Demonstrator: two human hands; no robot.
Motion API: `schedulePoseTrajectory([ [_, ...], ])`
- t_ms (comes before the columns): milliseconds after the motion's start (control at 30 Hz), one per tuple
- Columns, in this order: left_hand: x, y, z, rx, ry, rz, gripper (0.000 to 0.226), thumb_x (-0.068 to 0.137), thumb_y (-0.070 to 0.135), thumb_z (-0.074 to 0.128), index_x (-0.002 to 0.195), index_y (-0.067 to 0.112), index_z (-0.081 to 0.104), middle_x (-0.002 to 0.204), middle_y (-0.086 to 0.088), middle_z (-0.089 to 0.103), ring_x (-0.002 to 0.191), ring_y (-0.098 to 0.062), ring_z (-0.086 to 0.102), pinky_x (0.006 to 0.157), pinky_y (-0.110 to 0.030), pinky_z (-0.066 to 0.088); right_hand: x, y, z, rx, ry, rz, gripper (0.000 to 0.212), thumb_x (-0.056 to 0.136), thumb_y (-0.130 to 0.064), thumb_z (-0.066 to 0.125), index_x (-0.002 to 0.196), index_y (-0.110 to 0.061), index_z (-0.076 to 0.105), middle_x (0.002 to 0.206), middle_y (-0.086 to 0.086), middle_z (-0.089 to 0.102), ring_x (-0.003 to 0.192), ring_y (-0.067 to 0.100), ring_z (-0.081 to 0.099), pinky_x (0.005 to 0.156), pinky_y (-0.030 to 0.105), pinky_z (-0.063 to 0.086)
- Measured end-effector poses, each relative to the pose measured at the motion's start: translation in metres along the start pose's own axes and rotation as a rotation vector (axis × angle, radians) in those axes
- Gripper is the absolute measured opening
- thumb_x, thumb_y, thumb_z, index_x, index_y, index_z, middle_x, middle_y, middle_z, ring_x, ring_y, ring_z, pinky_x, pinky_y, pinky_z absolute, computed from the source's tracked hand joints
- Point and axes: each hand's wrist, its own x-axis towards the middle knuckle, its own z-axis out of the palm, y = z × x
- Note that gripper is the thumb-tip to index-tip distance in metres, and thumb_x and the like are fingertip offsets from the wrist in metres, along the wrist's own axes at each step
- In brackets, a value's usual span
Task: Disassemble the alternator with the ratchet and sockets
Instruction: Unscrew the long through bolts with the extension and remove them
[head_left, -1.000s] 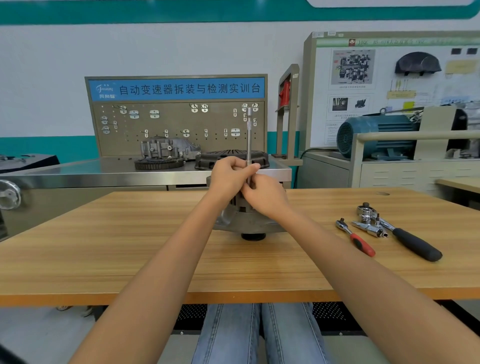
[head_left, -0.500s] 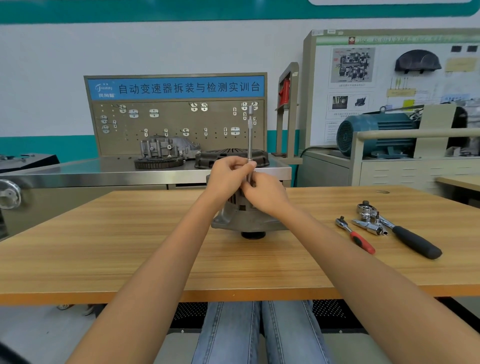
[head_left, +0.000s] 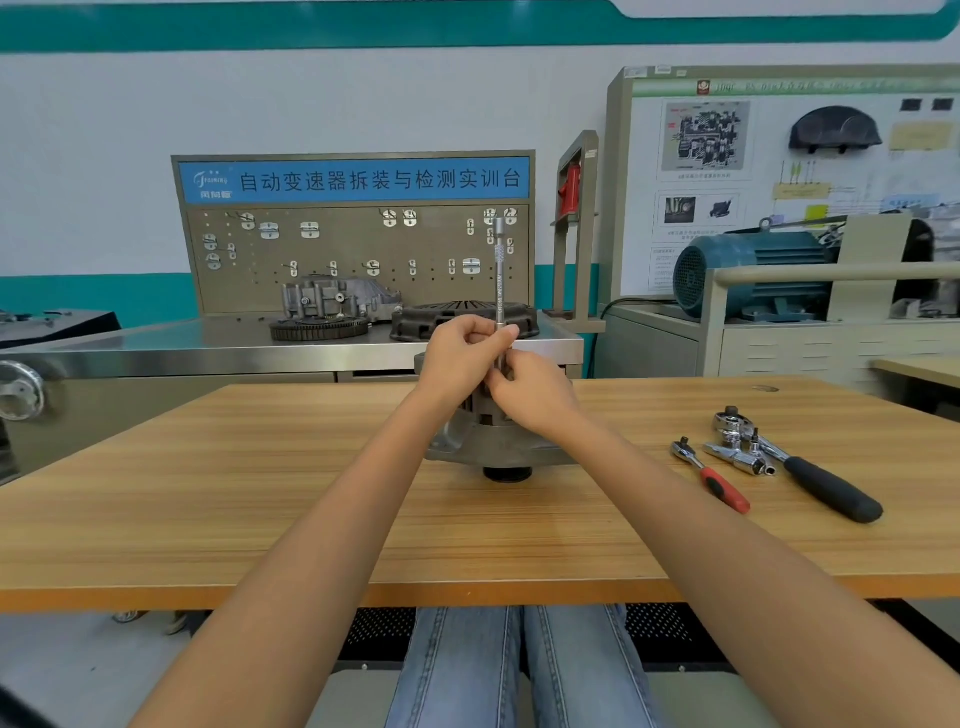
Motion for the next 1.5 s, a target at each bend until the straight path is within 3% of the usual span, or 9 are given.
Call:
schedulePoseTrajectory([
  [100, -0.0008, -0.0012, -0.0029, 0.022, -0.050, 0.029, 0.015, 0.093, 0.023, 0.060, 0.081, 0.019, 0.067, 0.080, 0.006, 0.065, 0.077, -0.001, 0.060, 0.069, -0.017, 0.044, 0.0011, 0.0000, 0.0006, 0.005, -0.008, 0.007, 0.030, 0.096, -0.028, 0.044, 0.067, -0.024, 0.044, 0.059, -0.003, 0.049, 0.054, 0.011, 0.046, 0.049, 0.028, 0.034],
  [200, -0.0004, -0.0039, -0.0053, -0.008, -0.060, 0.028, 0.012, 0.093, 0.021, 0.059, 0.090, 0.018, 0.070, 0.084, 0.006, 0.067, 0.076, 0.001, 0.059, 0.066, -0.014, 0.042, 0.0018, -0.0006, 0.0007, 0.001, -0.018, 0.009, 0.030, 0.096, -0.028, 0.043, 0.067, -0.024, 0.044, 0.059, -0.003, 0.049, 0.055, 0.013, 0.046, 0.051, 0.029, 0.036],
  [367, 0.0018, -0.0054, -0.0052, -0.001, -0.027, 0.025, 0.008, 0.089, 0.020, 0.067, 0.081, 0.020, 0.065, 0.070, 0.010, 0.061, 0.058, 0.009, 0.055, 0.058, -0.009, 0.041, 0.0006, -0.0007, -0.0001, 0.005, -0.012, 0.009, 0.032, 0.096, -0.027, 0.044, 0.065, -0.021, 0.045, 0.056, -0.003, 0.046, 0.051, 0.012, 0.044, 0.048, 0.027, 0.033],
  [533, 0.0027, -0.0041, -0.0022, -0.005, 0.004, 0.010, 0.013, 0.085, 0.020, 0.072, 0.078, 0.019, 0.060, 0.071, 0.006, 0.060, 0.065, -0.003, 0.056, 0.061, -0.016, 0.042, -0.0002, -0.0019, -0.0008, 0.017, 0.003, -0.009, 0.034, 0.097, -0.029, 0.042, 0.064, -0.022, 0.045, 0.056, -0.003, 0.047, 0.052, 0.012, 0.045, 0.049, 0.029, 0.036],
  [867, -0.0017, -0.0035, -0.0047, -0.021, -0.066, 0.048, 0.012, 0.095, 0.020, 0.056, 0.090, 0.020, 0.067, 0.091, 0.008, 0.066, 0.086, 0.000, 0.060, 0.074, -0.019, 0.045, 0.0007, -0.0010, 0.0018, 0.007, 0.015, -0.004, 0.033, 0.098, -0.029, 0.041, 0.066, -0.023, 0.042, 0.056, -0.004, 0.048, 0.052, 0.011, 0.046, 0.050, 0.029, 0.037],
  [1067, 0.0003, -0.0040, -0.0045, -0.019, -0.020, 0.026, 0.008, 0.088, 0.021, 0.068, 0.081, 0.022, 0.063, 0.076, 0.007, 0.063, 0.073, 0.001, 0.060, 0.065, -0.013, 0.044, 0.0020, -0.0006, 0.0033, -0.011, 0.020, 0.011, 0.032, 0.097, -0.032, 0.041, 0.067, -0.023, 0.043, 0.057, -0.005, 0.048, 0.053, 0.011, 0.045, 0.048, 0.028, 0.034],
  [1200, 0.0011, -0.0035, -0.0014, -0.018, 0.001, 0.009, 0.012, 0.085, 0.021, 0.072, 0.081, 0.018, 0.060, 0.076, 0.004, 0.062, 0.074, -0.007, 0.059, 0.065, -0.017, 0.045, 0.0016, 0.0009, 0.0028, -0.001, 0.023, 0.000, 0.033, 0.098, -0.032, 0.040, 0.066, -0.024, 0.042, 0.057, -0.005, 0.047, 0.052, 0.011, 0.045, 0.048, 0.028, 0.034],
  [1367, 0.0010, -0.0036, -0.0048, -0.025, -0.034, 0.018, 0.007, 0.090, 0.025, 0.064, 0.088, 0.019, 0.067, 0.076, 0.010, 0.062, 0.062, 0.009, 0.057, 0.056, -0.007, 0.041, 0.0033, 0.0003, 0.0029, -0.030, 0.017, 0.002, 0.032, 0.098, -0.030, 0.039, 0.067, -0.023, 0.041, 0.059, -0.004, 0.048, 0.053, 0.011, 0.046, 0.050, 0.028, 0.036],
  [1500, 0.0019, -0.0056, -0.0086, -0.046, -0.048, 0.010, 0.009, 0.091, 0.024, 0.063, 0.092, 0.018, 0.070, 0.081, 0.011, 0.066, 0.072, 0.004, 0.058, 0.066, -0.015, 0.043, 0.0031, -0.0010, 0.0033, -0.017, 0.005, 0.015, 0.031, 0.098, -0.029, 0.040, 0.067, -0.022, 0.042, 0.059, -0.003, 0.048, 0.055, 0.011, 0.046, 0.055, 0.032, 0.042],
])
